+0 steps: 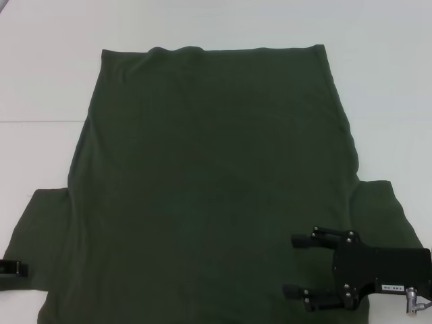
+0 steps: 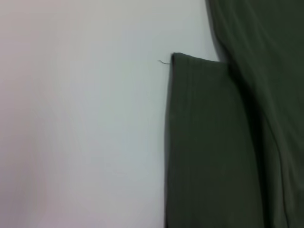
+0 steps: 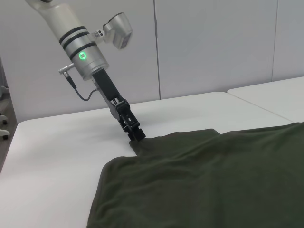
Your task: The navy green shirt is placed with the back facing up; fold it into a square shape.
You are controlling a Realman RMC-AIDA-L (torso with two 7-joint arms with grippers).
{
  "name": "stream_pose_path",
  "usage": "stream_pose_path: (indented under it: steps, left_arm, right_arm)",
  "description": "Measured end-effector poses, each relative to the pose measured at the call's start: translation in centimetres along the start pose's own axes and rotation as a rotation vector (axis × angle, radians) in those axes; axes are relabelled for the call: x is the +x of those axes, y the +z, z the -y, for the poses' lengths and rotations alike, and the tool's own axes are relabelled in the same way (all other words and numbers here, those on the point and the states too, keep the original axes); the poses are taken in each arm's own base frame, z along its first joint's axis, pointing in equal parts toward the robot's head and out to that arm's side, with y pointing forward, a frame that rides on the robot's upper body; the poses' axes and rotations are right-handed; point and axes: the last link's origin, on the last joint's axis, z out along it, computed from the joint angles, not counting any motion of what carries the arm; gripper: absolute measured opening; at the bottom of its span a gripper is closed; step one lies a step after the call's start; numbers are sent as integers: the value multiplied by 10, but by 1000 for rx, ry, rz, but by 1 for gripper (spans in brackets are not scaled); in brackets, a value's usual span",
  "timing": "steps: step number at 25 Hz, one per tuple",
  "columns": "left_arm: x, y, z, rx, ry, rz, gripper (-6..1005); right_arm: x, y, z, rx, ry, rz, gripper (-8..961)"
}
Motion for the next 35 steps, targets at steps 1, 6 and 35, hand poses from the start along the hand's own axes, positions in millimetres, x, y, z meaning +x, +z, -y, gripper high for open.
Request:
stream_pose_path:
  steps: [1,6,35]
  left_arm:
    - [0,0,0,-3,3,-2,828]
    - [2,-1,1,4,6,-13,828]
    - [6,5,-8,-32,19,16,502]
  right_arm:
    - [0,0,0,1,1,1,917]
    - [1,-2,0,5,4,1,917]
    - [2,-6,0,5,16,-2,918]
